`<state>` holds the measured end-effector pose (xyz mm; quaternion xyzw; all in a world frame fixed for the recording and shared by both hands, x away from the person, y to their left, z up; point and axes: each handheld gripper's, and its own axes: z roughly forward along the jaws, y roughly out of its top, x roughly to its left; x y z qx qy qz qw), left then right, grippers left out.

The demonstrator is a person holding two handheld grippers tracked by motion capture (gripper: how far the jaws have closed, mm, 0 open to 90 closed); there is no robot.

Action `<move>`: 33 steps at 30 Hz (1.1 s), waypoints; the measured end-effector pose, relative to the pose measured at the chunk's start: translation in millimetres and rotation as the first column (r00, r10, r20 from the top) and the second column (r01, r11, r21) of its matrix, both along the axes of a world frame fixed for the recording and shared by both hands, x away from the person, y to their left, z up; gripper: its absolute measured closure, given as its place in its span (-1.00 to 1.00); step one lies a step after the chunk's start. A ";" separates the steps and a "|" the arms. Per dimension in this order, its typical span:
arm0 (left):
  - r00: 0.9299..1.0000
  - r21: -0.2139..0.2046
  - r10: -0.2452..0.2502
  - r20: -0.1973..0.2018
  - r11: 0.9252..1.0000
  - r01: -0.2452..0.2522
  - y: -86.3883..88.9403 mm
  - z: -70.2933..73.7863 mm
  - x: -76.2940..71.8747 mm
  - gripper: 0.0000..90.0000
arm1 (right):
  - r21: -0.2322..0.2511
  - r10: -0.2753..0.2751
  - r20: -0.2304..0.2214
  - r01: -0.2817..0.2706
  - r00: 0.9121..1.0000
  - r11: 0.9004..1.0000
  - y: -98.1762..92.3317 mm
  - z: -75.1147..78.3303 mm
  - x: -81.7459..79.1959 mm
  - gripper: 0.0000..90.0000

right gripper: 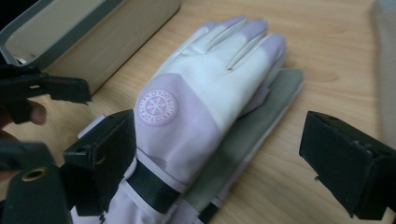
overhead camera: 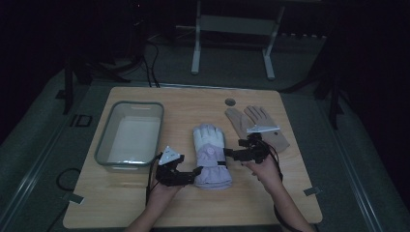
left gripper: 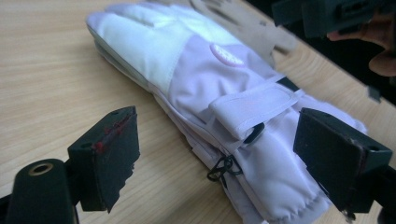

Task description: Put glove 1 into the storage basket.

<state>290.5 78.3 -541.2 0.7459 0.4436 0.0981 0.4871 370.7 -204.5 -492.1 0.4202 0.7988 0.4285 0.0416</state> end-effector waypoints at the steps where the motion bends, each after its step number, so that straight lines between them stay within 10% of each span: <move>1: 1.000 0.028 0.003 -0.031 1.000 -0.002 -3.8 -0.2 1.7 -0.68 | 0.000 -0.010 -0.013 0.010 1.000 1.000 3.4 -1.3 1.7 -0.64; 12: 0.980 0.011 -0.025 -0.197 1.000 0.028 -18.3 -21.6 6.2 -0.66 | -0.050 -0.052 -0.159 0.045 0.986 0.998 11.1 -44.1 10.8 -0.17; 19: 0.963 -0.062 -0.105 -0.248 0.994 0.092 -17.9 -31.0 8.9 -0.17 | -0.022 -0.023 -0.294 0.017 0.956 1.000 11.8 -55.5 16.0 0.19; 33: 0.964 -0.064 -0.146 -0.222 0.989 0.135 -18.2 -25.0 6.3 0.58 | -0.075 -0.025 -0.213 0.009 0.977 0.997 20.0 -42.3 4.9 0.68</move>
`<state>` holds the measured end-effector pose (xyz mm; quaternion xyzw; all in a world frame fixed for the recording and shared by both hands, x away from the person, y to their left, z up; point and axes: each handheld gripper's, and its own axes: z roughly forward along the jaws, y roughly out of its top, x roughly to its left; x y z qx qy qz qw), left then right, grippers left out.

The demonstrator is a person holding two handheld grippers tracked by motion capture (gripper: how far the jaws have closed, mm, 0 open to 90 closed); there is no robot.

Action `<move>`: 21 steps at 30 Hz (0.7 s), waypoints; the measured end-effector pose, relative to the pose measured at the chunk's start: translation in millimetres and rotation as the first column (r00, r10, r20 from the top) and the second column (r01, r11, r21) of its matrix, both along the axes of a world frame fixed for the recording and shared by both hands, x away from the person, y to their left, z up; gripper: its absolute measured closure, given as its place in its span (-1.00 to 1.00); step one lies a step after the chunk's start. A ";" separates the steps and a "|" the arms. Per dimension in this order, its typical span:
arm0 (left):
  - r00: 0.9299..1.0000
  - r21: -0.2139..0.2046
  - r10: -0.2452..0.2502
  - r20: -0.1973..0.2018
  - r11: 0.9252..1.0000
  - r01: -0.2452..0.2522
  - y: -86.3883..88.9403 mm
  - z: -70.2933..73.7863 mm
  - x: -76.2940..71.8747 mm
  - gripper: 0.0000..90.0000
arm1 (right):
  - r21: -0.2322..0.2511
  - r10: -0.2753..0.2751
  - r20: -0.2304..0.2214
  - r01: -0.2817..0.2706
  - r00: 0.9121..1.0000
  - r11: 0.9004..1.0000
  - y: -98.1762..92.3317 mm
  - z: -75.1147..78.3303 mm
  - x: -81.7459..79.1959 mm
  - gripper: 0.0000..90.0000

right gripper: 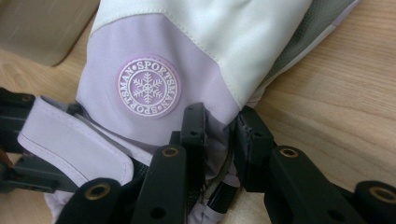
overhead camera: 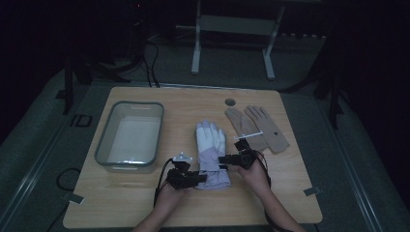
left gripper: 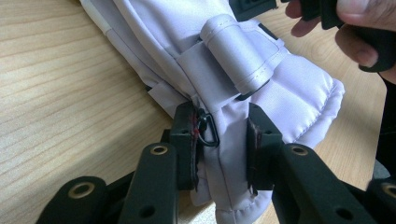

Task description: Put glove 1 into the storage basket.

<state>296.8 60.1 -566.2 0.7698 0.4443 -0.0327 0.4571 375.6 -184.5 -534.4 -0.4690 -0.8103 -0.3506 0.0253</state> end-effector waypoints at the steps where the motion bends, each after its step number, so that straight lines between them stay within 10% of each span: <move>1: 1.000 -0.002 -0.002 -0.003 1.000 0.002 0.5 0.3 0.2 0.58 | -0.003 -0.002 0.007 0.002 1.000 1.000 0.7 1.6 -0.8 0.69; 21: 0.996 0.007 -0.009 0.092 1.000 0.009 12.5 58.7 12.2 0.63 | 0.046 -0.015 0.138 0.009 0.990 0.999 6.3 61.5 -1.4 0.71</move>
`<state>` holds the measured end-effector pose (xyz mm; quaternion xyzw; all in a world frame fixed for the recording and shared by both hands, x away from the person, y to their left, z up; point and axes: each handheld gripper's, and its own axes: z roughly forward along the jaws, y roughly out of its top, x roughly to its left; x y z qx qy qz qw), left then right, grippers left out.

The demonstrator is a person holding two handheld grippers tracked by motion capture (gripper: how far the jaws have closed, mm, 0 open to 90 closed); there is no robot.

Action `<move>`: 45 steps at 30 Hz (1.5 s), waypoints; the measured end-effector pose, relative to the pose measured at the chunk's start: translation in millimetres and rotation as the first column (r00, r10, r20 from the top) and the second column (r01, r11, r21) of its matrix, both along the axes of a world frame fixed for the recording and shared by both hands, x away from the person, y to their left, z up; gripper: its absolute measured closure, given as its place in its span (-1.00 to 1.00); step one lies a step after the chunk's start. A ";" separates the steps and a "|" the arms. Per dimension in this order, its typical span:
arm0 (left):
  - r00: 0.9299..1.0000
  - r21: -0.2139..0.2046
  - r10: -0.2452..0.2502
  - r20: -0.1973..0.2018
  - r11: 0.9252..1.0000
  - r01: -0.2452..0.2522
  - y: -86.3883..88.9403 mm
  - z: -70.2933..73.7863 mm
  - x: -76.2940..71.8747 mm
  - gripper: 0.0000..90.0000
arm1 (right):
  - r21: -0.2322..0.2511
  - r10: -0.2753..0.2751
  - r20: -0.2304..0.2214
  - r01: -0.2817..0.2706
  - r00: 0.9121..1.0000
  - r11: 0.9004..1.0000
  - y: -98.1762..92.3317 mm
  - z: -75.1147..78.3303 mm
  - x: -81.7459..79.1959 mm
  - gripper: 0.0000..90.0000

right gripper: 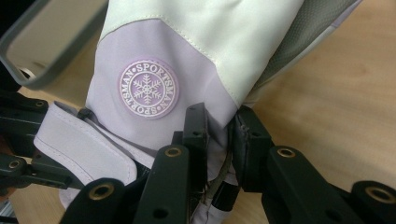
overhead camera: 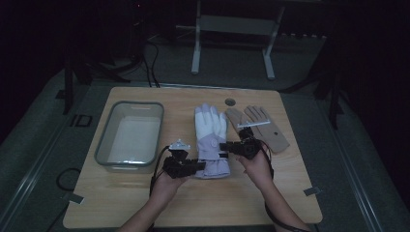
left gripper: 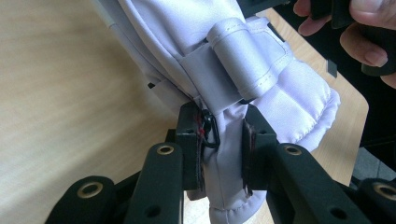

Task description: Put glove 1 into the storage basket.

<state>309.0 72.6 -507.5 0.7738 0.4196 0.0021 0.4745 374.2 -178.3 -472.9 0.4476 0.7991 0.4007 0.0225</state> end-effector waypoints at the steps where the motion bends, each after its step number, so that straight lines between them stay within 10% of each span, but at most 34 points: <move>1: 1.000 0.001 -0.001 0.004 1.000 0.001 1.2 2.6 0.9 0.63 | 0.002 -0.001 0.011 0.001 1.000 1.000 1.7 5.3 0.5 0.71; 20: 0.998 0.056 0.036 0.053 0.998 -0.039 47.8 43.6 13.3 0.64 | -0.009 0.042 0.115 -0.042 0.992 0.999 52.7 46.3 15.2 0.72; 45: 0.986 0.083 0.164 0.017 0.983 -0.165 177.7 74.3 3.8 0.65 | -0.009 0.190 0.147 -0.191 0.971 0.982 189.4 72.2 32.1 0.72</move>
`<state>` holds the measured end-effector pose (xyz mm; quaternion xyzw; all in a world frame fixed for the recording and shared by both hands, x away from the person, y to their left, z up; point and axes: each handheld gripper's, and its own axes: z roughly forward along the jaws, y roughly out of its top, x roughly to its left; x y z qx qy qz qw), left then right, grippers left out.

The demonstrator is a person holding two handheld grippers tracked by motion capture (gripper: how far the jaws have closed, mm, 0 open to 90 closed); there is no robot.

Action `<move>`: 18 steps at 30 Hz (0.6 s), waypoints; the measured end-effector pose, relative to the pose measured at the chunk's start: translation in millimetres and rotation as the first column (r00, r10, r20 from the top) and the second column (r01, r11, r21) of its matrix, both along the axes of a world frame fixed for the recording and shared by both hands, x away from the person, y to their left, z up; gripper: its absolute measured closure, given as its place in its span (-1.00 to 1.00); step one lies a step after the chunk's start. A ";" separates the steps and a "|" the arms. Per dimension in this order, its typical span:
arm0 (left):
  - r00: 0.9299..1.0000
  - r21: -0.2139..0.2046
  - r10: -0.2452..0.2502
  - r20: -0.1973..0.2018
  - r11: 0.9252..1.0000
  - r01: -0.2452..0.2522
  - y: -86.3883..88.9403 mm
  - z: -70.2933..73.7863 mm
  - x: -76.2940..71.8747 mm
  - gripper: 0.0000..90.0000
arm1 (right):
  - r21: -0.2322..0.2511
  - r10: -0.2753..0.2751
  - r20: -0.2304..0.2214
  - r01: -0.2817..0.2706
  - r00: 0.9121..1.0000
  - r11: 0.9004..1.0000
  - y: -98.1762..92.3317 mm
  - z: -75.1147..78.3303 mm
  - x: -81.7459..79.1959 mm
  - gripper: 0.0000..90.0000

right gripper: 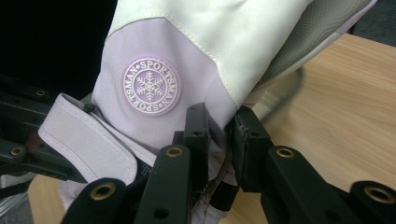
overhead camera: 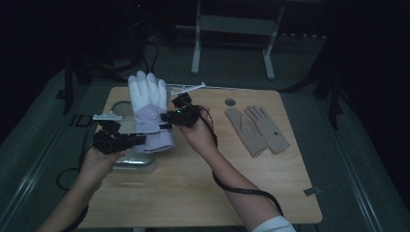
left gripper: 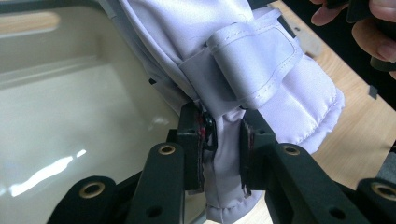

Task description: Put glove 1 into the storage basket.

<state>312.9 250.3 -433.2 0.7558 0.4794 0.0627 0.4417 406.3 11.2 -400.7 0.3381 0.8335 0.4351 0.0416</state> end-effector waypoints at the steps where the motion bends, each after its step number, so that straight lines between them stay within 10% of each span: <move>1: 1.000 0.002 0.005 -0.012 1.000 -0.004 6.3 -0.2 0.2 0.65 | 0.001 0.006 -0.003 -0.006 1.000 1.000 6.3 -1.1 0.8 0.72; 18: 0.988 0.078 0.075 -0.138 0.995 -0.064 56.9 -31.3 9.6 0.65 | -0.018 0.067 -0.071 -0.069 0.995 0.997 73.6 -48.6 18.4 0.73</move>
